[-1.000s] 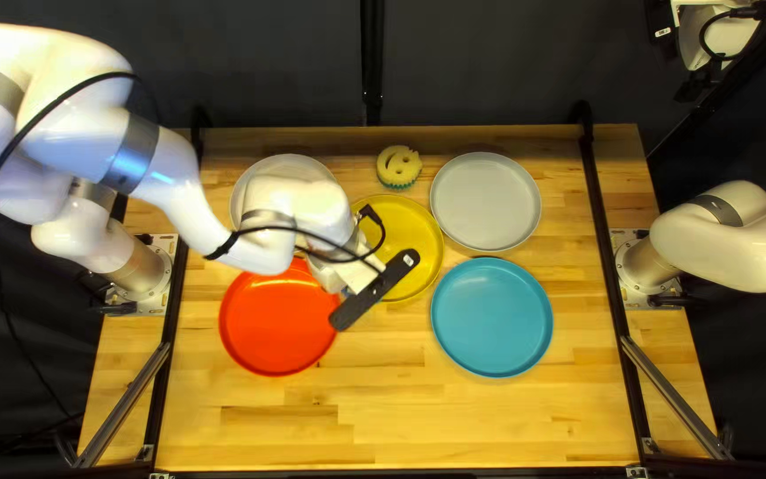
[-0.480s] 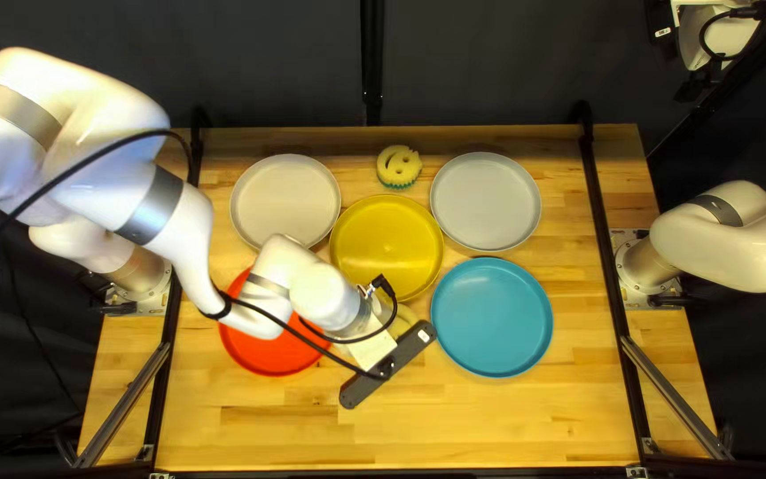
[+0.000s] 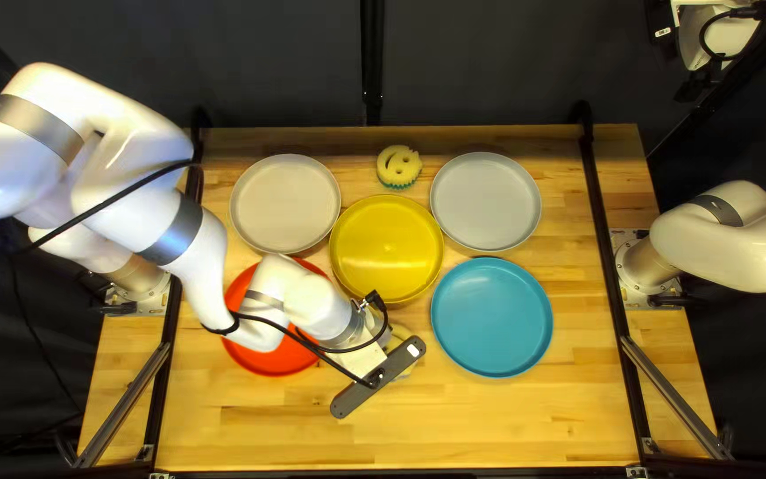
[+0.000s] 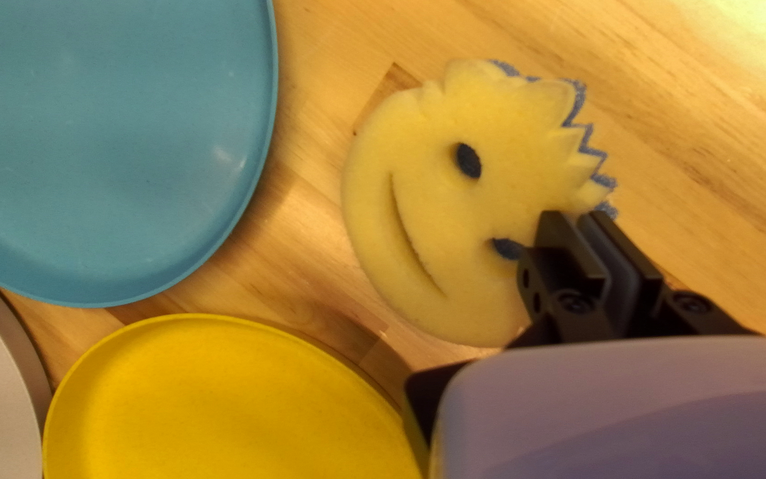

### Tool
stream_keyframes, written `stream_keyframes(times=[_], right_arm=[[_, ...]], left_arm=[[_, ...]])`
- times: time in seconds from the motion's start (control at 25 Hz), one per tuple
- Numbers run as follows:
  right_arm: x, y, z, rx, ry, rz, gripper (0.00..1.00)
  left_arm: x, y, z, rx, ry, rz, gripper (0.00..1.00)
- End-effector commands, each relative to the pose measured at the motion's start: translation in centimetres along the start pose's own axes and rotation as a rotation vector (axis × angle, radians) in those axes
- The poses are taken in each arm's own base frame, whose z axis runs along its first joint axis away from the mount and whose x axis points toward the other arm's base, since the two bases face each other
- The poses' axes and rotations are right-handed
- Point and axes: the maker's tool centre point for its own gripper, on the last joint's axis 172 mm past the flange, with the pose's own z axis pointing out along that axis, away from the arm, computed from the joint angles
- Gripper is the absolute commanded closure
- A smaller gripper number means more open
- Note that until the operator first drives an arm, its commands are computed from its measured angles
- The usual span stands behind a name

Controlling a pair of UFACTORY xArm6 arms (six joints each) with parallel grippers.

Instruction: Pick up sponge and scrub the plate

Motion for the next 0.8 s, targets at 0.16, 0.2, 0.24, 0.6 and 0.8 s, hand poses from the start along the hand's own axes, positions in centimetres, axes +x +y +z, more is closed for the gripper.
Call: stream_keyframes(times=[0.16, 0.2, 0.24, 0.6, 0.8], right_arm=[[0.0, 0.0, 0.0, 0.000, 0.000, 0.000, 0.00], [0.0, 0.0, 0.0, 0.000, 0.000, 0.000, 0.00], [0.0, 0.0, 0.0, 0.000, 0.000, 0.000, 0.00], [0.0, 0.0, 0.0, 0.000, 0.000, 0.000, 0.00], [0.0, 0.0, 0.0, 0.000, 0.000, 0.000, 0.00]], left_arm=[[-3.7, -3.5, -3.9, -0.046, -0.027, -0.038, 0.00], [-4.5, -3.9, -4.4, -0.056, -0.026, -0.045, 0.00], [-5.9, -4.6, -5.5, -0.074, -0.023, -0.059, 0.00], [-16.8, -8.1, -15.5, -0.123, -0.060, -0.169, 0.00], [-22.2, -9.4, -20.7, -0.140, -0.071, -0.226, 0.00]])
